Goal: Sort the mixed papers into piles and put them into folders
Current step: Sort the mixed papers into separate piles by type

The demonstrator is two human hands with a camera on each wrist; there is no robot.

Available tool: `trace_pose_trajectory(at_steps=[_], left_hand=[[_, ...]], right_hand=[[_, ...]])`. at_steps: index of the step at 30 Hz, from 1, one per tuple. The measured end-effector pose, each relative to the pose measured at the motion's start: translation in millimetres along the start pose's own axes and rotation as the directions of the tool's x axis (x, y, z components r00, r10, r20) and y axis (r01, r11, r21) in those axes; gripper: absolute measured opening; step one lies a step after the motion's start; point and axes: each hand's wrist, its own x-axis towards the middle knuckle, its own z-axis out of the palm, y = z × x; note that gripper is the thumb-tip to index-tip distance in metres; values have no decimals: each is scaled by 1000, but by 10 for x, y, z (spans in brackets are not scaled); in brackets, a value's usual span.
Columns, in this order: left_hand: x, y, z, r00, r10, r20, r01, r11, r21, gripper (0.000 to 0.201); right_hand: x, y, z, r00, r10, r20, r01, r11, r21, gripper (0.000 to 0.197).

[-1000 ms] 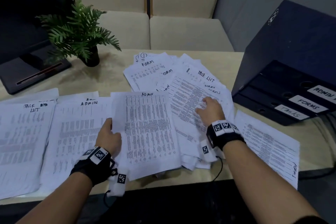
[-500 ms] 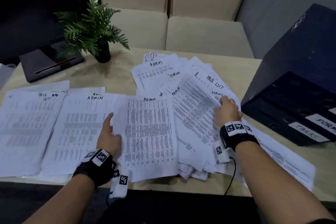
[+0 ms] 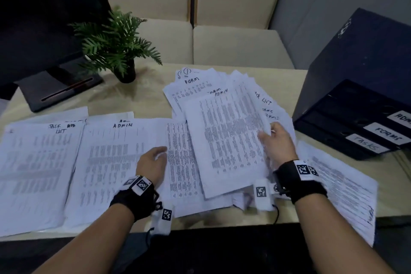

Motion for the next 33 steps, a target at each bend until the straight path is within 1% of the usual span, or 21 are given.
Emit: trace_pose_trajectory(at_steps=[1,2,4,5,6,8,10,11,13,15,17,19,21,23,25,27,28,29,30,32,33], left_hand=[[-5,16,-15,999,-6,35,7,999,-39,28],[18,-9,-1,998,-11,63,17,996,-86,40],[59,-91,37,997,-11,77,18,996,-88,68],[40,-72,55,996,-2,85,8,997,-73,72],[14,-37,56,995,10,98,-4,998,-56,68],[-16,-15,47,998,24,61,-24,1000,5,62],[3,-50,21,998,44,47,-43,999,-8,70],[6,-61,-23,998,44,48,-43,999,-21,75],[12,-84,-146,998,47,29,-46,999,-27,82],[9,-138,-293,999,34,-1,-34,999,-9,86],[-11,-227,-429,999,7,-52,-7,1000,-3,88],[-30,-308,-528,996,7,-94,-7,1000,-1,89],[-40,-381,-569,990,1,-138,-3,1000,-15,89],[-71,-435,-571,984,-38,-176,25,997,-71,89],[-103,-478,-547,985,-40,-170,18,992,-127,92],[-141,-478,-516,985,-56,-162,31,988,-151,93],[-149,-471,-496,987,-62,-151,37,986,-160,93],[-150,-457,-475,988,-64,-139,42,987,-154,94],[-146,-434,-449,989,-60,-136,41,990,-137,95],[-139,-385,-398,990,-34,-140,24,997,-76,97],[-143,-361,-379,990,-10,-137,3,999,-46,97]], right_hand=[[-110,87,148,998,50,30,-50,999,-11,16],[-195,193,288,994,94,57,-93,995,-23,14],[-341,359,542,984,154,90,-149,987,-68,10],[-398,414,641,980,171,97,-162,982,-96,8],[-443,448,720,979,176,103,-163,979,-121,7],[-486,450,801,974,168,152,-137,971,-196,6],[-454,431,770,970,154,190,-98,956,-275,13],[-414,407,717,971,153,184,-91,947,-308,18],[-275,365,570,979,150,140,-93,932,-351,21],[-80,324,397,989,115,93,-66,905,-420,25],[176,317,278,996,50,79,0,843,-538,37],[397,327,237,997,12,74,39,757,-652,47],[539,331,235,995,2,96,71,661,-747,58],[622,337,251,991,10,137,105,586,-803,65],[651,347,282,989,52,136,87,538,-838,66],[671,350,312,990,78,116,62,497,-866,54],[678,329,310,991,74,110,57,510,-858,42],[694,303,295,992,63,109,55,563,-825,29],[692,243,253,993,52,108,49,643,-764,22],[674,121,116,998,19,61,20,817,-577,25],[645,48,36,999,-27,19,33,881,-472,22]])
